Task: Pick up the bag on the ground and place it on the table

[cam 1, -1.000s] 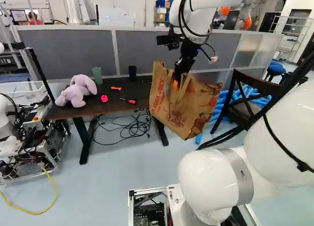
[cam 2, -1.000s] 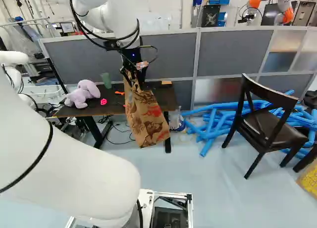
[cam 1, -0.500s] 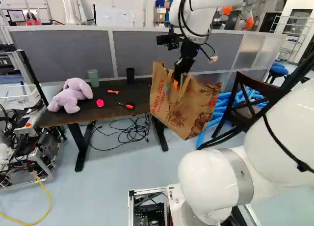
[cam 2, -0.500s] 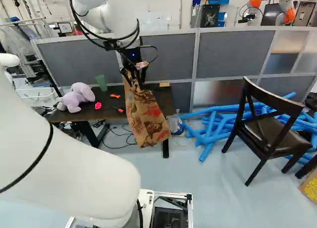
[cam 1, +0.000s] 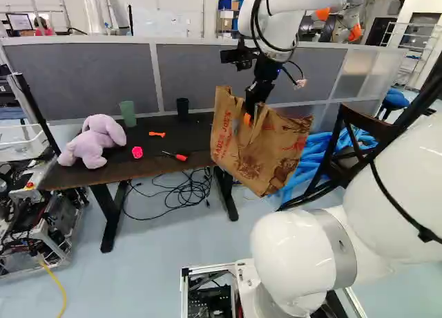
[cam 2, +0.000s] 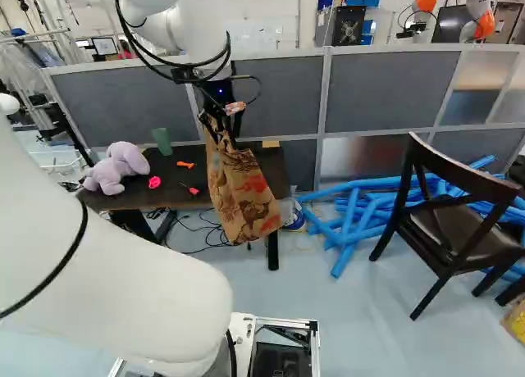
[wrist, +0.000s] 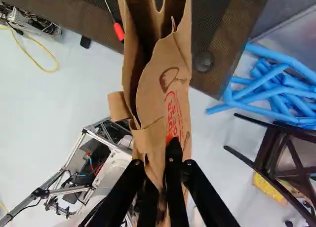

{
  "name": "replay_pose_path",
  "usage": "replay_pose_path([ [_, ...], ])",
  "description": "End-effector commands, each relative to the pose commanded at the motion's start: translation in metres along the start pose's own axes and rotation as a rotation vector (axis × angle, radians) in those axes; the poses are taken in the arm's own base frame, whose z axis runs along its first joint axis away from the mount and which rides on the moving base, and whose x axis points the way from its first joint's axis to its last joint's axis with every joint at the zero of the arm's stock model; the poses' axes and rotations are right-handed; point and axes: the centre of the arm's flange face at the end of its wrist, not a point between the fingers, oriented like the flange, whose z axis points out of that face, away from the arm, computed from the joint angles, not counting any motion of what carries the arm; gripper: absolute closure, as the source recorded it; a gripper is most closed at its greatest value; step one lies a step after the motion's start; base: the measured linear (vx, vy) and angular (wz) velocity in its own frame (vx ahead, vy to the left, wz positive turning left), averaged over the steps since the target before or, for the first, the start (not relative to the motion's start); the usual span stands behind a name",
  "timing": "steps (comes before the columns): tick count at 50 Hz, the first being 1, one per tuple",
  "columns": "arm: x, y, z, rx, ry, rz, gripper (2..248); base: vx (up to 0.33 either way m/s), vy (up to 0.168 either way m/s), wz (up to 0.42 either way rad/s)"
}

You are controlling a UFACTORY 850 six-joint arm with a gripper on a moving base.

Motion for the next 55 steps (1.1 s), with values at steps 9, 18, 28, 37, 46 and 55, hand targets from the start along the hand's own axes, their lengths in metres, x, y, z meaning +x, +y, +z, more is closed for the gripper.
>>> replay_pose_path([
  [9, 0.0, 0.0, 0.0, 0.0, 0.0, 0.0, 229, 0.12, -0.004, -0.007],
  [18, 0.0, 0.0, 0.0, 0.0, 0.0, 0.0, 229, 0.122, -0.001, -0.004],
  [28, 0.0, 0.0, 0.0, 0.0, 0.0, 0.0, 229, 0.125, 0.0, -0.005],
  [37, 0.0, 0.0, 0.0, 0.0, 0.0, 0.0, 229, 0.126, -0.001, -0.005],
  [46, 0.0, 0.0, 0.0, 0.0, 0.0, 0.0, 229, 0.124, -0.001, -0.005],
  [55, 0.0, 0.0, 0.0, 0.0, 0.0, 0.0, 229, 0.121, 0.001, -0.004],
])
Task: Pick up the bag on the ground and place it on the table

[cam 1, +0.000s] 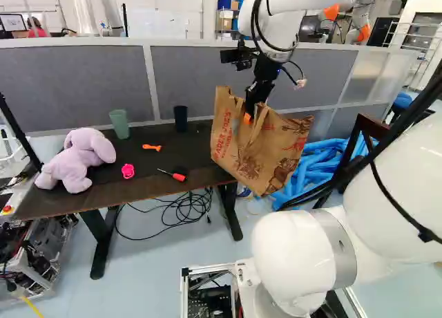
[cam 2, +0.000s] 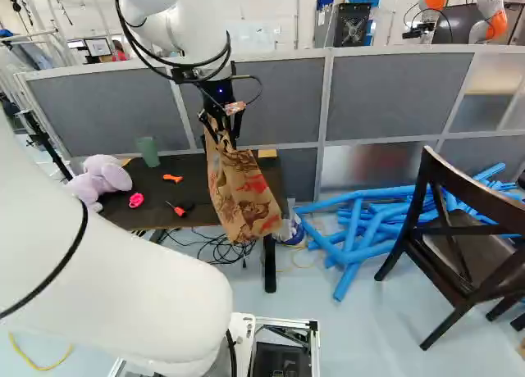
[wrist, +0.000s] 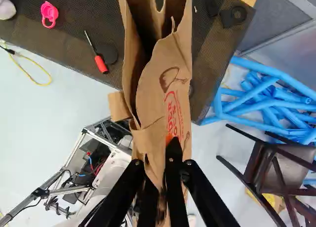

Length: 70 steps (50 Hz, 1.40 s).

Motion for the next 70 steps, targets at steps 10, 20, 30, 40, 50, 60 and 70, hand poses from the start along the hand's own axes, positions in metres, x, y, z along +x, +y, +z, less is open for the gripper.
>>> replay_pose_path([
  [10, 0.0, 0.0, 0.0, 0.0, 0.0, 0.0, 229, 0.116, 0.002, -0.002],
  [20, 0.006, 0.004, 0.001, 0.002, -0.003, 0.0, 229, 0.096, 0.0, -0.005],
  [30, 0.013, 0.008, 0.002, 0.004, -0.005, -0.001, 229, 0.0, -0.001, 0.002],
  [40, 0.02, 0.013, 0.004, 0.005, -0.009, -0.002, 229, 0.0, 0.0, 0.0],
  [50, 0.027, 0.018, 0.006, 0.002, -0.015, -0.007, 229, 0.0, 0.0, 0.0],
  [60, 0.036, 0.023, 0.007, -0.002, -0.021, -0.016, 229, 0.0, 0.0, 0.0],
  [70, 0.045, 0.027, 0.009, -0.012, -0.032, -0.033, 229, 0.0, 0.0, 0.0],
])
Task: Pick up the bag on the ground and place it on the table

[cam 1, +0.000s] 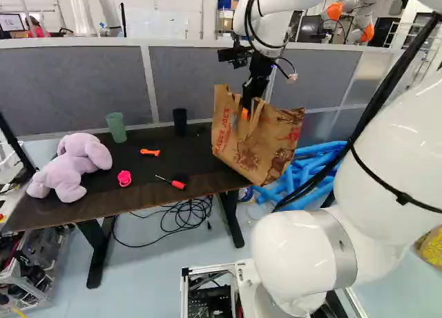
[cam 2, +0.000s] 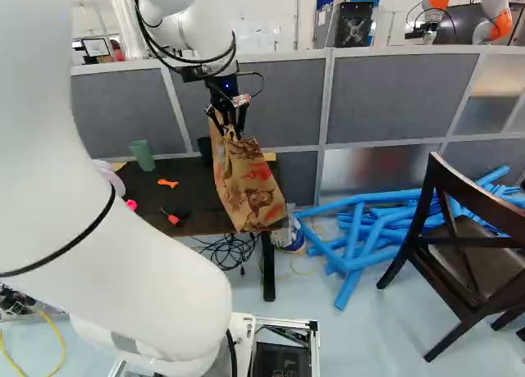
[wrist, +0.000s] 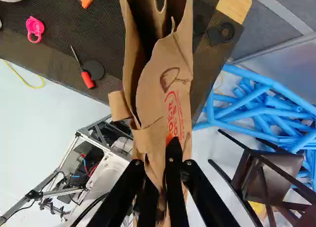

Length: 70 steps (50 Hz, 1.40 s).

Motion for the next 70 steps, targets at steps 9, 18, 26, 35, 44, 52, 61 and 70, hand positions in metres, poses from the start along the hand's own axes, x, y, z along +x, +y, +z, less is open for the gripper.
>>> replay_pose_path([
  [9, 0.008, 0.004, 0.002, -0.011, -0.01, -0.019, 229, 0.0, 0.0, 0.0],
  [18, 0.019, 0.005, 0.003, -0.018, -0.017, -0.041, 229, 0.0, 0.0, 0.0],
  [26, 0.03, 0.004, 0.005, -0.017, -0.018, -0.058, 229, 0.0, 0.0, 0.0],
  [35, 0.042, 0.003, 0.007, -0.014, -0.017, -0.076, 229, 0.0, 0.0, 0.0],
  [44, 0.055, 0.001, 0.009, -0.012, -0.015, -0.093, 229, 0.0, 0.0, 0.0],
  [52, 0.066, -0.001, 0.011, -0.01, -0.013, -0.109, 229, 0.0, 0.0, 0.0],
  [61, 0.077, -0.005, 0.012, -0.007, -0.011, -0.128, 229, 0.0, 0.0, 0.0],
  [70, 0.086, -0.012, 0.014, -0.004, -0.008, -0.148, 229, 0.0, 0.0, 0.0],
])
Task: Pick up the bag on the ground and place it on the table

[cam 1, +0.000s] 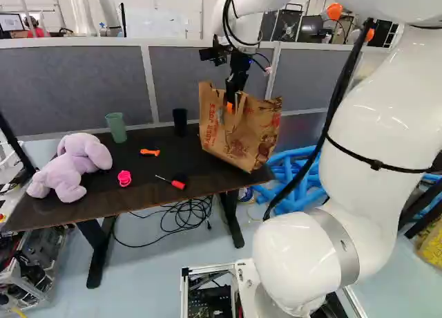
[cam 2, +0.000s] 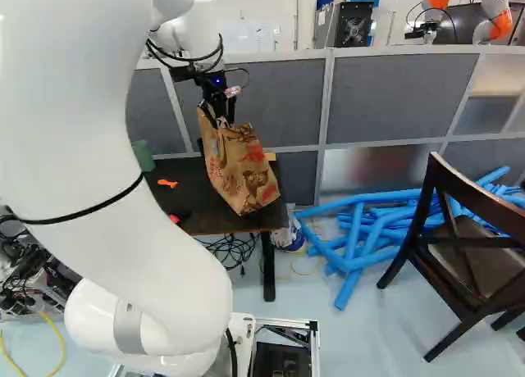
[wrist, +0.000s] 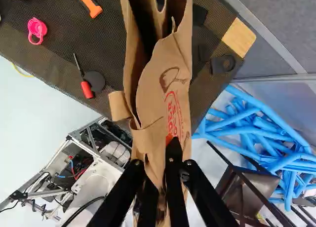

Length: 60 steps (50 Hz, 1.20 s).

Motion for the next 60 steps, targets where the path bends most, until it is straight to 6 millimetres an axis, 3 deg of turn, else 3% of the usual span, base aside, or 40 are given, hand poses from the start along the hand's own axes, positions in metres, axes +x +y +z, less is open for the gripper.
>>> replay_pose_path([
  [42, 0.04, -0.028, 0.004, 0.012, 0.012, -0.089, 229, 0.0, 0.0, 0.0],
  [60, 0.061, -0.031, 0.029, 0.032, -0.009, -0.113, 229, 0.0, 0.0, 0.0],
])
